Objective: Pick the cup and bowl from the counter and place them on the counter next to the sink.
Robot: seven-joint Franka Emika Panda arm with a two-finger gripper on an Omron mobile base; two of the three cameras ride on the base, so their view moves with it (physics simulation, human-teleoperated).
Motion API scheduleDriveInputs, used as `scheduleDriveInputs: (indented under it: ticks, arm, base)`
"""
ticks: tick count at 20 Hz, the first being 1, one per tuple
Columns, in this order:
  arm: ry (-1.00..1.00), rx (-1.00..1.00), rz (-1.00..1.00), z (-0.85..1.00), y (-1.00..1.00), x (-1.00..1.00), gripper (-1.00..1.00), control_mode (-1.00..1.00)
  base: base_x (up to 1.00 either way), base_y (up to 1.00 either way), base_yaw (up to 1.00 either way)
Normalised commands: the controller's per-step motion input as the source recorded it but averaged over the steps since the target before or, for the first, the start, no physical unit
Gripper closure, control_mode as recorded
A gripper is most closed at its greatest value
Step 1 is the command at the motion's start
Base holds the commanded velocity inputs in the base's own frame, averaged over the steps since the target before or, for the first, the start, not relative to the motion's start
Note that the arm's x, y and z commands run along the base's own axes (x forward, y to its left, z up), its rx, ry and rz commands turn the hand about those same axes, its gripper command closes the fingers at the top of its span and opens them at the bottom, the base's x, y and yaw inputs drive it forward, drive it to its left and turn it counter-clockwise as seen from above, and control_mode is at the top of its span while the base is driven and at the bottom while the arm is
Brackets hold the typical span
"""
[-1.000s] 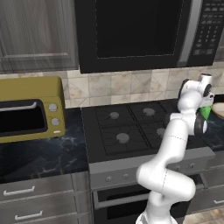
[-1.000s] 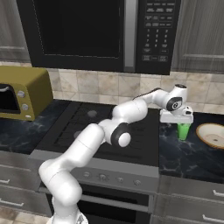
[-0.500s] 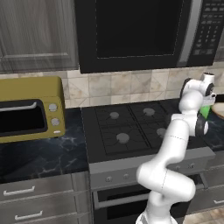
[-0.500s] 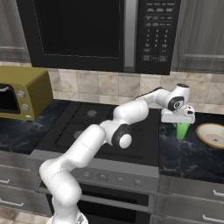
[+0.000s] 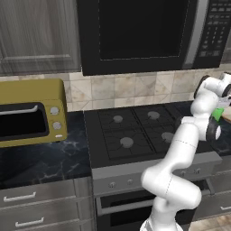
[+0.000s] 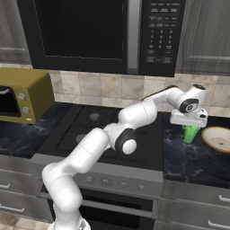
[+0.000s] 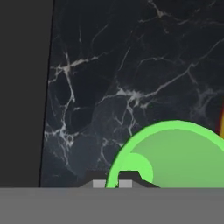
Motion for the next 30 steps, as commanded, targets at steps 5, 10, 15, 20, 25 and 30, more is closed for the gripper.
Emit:
scheduleDriveInputs:
  ticks: [5, 10, 15, 20, 25, 30]
  arm:
    - [-0.17, 0.12, 0.0, 0.4, 0.0, -0.14, 1.0, -1.0]
    - [-0.11, 0.09, 0.01, 0.15, 0.0, -0.43, 1.0, -1.0]
    - [-0.04, 0.01, 0.02, 0.01, 0.07, -0.4, 1.0, -1.0]
    - [-0.02, 0.01, 0.04, 0.16, 0.3, -0.53, 1.0, -1.0]
    - [-0.09, 0.03, 0.03, 0.01, 0.52, -0.56, 1.0, -1.0]
    - [-0.2, 0.03, 0.02, 0.0, 0.8, -0.4, 1.0, -1.0]
  base:
    - [0.0, 0.0, 0.0]
    - [0.0, 0.0, 0.0]
    - [0.0, 0.0, 0.0]
    - [0.0, 0.0, 0.0]
    - [0.0, 0.0, 0.0]
    - [0.0, 0.0, 0.0]
